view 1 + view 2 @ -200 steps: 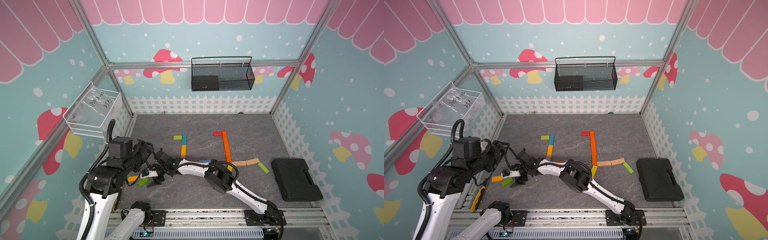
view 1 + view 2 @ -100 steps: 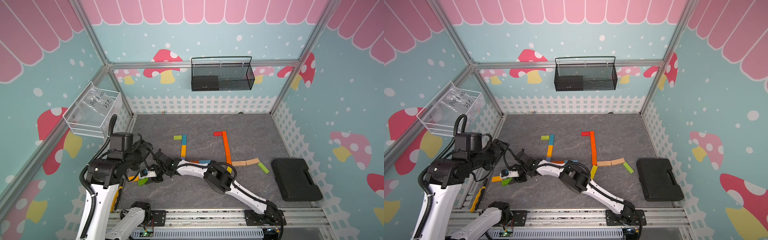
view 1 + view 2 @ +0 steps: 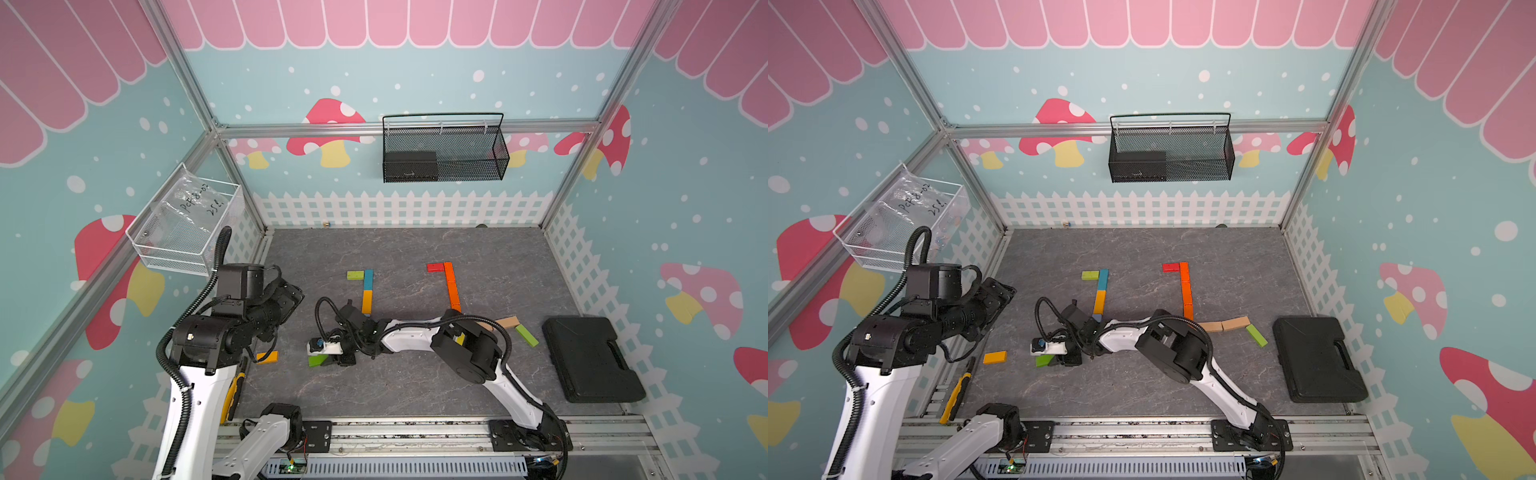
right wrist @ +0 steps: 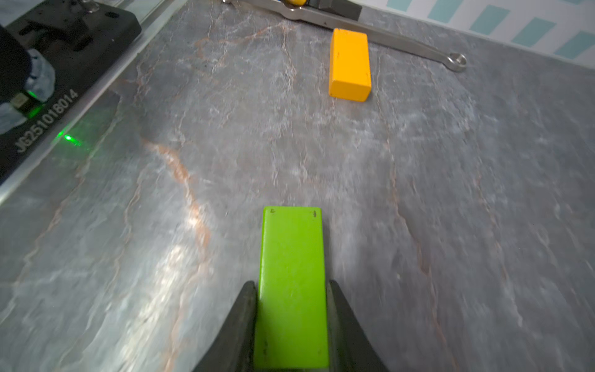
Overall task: Assemble a giraffe with building blocks
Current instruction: Pick up the building block from the center of the board, then assemble the building block at the center of the board.
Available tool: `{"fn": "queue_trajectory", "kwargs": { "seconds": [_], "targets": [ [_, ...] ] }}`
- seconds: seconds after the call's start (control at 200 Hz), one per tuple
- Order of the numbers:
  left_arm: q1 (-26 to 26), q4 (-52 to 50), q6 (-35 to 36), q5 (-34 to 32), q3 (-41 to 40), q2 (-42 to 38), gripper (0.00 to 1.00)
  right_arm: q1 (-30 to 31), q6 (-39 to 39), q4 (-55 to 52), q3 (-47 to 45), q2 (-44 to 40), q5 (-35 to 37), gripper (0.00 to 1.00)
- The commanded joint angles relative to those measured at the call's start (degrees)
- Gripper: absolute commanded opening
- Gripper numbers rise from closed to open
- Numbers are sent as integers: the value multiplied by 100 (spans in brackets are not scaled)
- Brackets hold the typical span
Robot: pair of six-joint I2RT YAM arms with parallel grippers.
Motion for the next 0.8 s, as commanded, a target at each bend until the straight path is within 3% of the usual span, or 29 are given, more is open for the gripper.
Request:
{"fn": "queue_trajectory", "kwargs": {
  "seconds": [0.0, 0.14, 0.285, 0.571, 0.796],
  "targets": [
    [58, -65, 130, -44, -96, -48, 82, 37, 401, 125, -813, -585, 284, 14],
    [94, 87, 190, 78, -401, -96, 82, 134, 1234, 601, -1955, -1550, 805, 15],
    [104, 381, 239, 262, -855, -204, 82, 515, 2444, 776, -2795, -2506, 1889, 16],
    [108, 829, 587, 586, -1791, -283, 83, 1215, 5894, 414, -4539, -4005, 4529, 17],
    [104, 1068, 649, 735, -2045, -371, 83, 1258, 7022, -278, -5388, -4734, 5574, 17]
  ]
}}
